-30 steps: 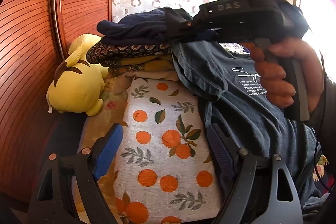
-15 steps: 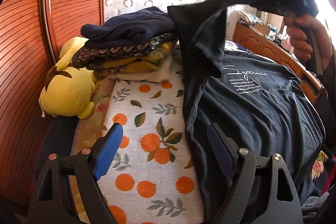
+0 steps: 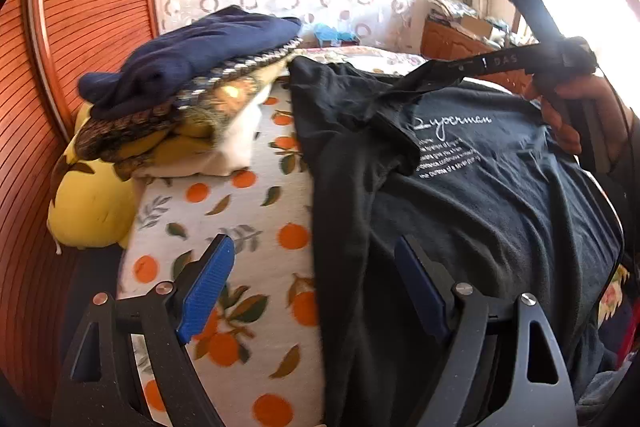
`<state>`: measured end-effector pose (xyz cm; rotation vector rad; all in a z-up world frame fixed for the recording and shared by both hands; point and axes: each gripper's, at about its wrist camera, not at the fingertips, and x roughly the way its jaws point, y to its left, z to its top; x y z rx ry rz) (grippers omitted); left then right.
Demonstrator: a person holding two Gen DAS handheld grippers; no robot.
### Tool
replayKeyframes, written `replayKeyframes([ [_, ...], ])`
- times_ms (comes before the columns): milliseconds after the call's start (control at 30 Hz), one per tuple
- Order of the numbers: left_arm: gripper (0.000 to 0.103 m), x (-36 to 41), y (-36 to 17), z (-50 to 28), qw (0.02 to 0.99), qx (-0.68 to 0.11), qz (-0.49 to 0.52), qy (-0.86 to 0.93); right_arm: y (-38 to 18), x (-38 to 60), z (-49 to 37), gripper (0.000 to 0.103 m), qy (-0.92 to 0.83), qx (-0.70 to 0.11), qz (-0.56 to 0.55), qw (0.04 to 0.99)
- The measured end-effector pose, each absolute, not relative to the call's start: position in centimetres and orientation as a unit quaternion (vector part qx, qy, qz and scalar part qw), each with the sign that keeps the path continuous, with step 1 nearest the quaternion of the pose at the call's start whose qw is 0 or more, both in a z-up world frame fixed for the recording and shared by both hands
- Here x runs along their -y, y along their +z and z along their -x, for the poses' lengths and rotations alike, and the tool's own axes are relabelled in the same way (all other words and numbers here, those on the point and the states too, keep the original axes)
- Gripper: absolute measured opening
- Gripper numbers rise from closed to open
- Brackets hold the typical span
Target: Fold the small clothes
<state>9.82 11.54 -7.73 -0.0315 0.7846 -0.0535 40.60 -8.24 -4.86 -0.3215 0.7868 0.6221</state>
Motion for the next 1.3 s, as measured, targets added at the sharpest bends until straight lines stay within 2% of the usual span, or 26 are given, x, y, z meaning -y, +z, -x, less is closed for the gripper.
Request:
replayKeyframes([
  [33,0.083,-11.3,-7.9,-10.1,0.922,-0.385,0.011,-0.024,-4.4,8.5,-40.3,0.062,0.294,-0.371,0.149,0.868],
  [200,0.083,-11.4,-9.0,-10.6,0.915,-0.403,-0.003,-0.007,-4.9,10.7,-36.0,0.062,0.314,-0.342,0.112,0.879],
  [333,0.083,-12.6,-9.5,-10.5,0.911,-0.412,0.002,0.014,-7.1,8.3,-34.5,0.06,0.372,-0.359,0.107,0.849],
  [600,0.083,-14.4,-10.0,-10.3,0.91,-0.414,0.022,0.022,-12.1,2.8,-34.8,0.034,0.4,-0.399,0.122,0.816],
  [633,0.083,-14.4,-10.1,-10.4,0.91,-0.413,0.022,0.022,-12.1,2.4,-35.1,0.025,0.397,-0.403,0.123,0.815],
  [667,0.083,-14.4,-10.1,-10.4,0.91,-0.413,0.024,0.021,-12.3,2.1,-35.2,0.008,0.394,-0.403,0.126,0.817],
  [700,0.083,-14.4,-10.1,-10.4,0.911,-0.412,0.025,0.02,-12.0,1.8,-35.4,0.006,0.392,-0.401,0.129,0.818],
  [1000,0.083,-14.6,-10.1,-10.3,0.912,-0.409,0.026,0.017,-9.0,10.5,-31.8,0.005,0.391,-0.374,0.072,0.838],
  [1300,0.083,-14.5,-10.2,-10.3,0.913,-0.406,0.027,0.019,-12.1,13.8,-29.8,0.006,0.375,-0.414,0.089,0.824],
])
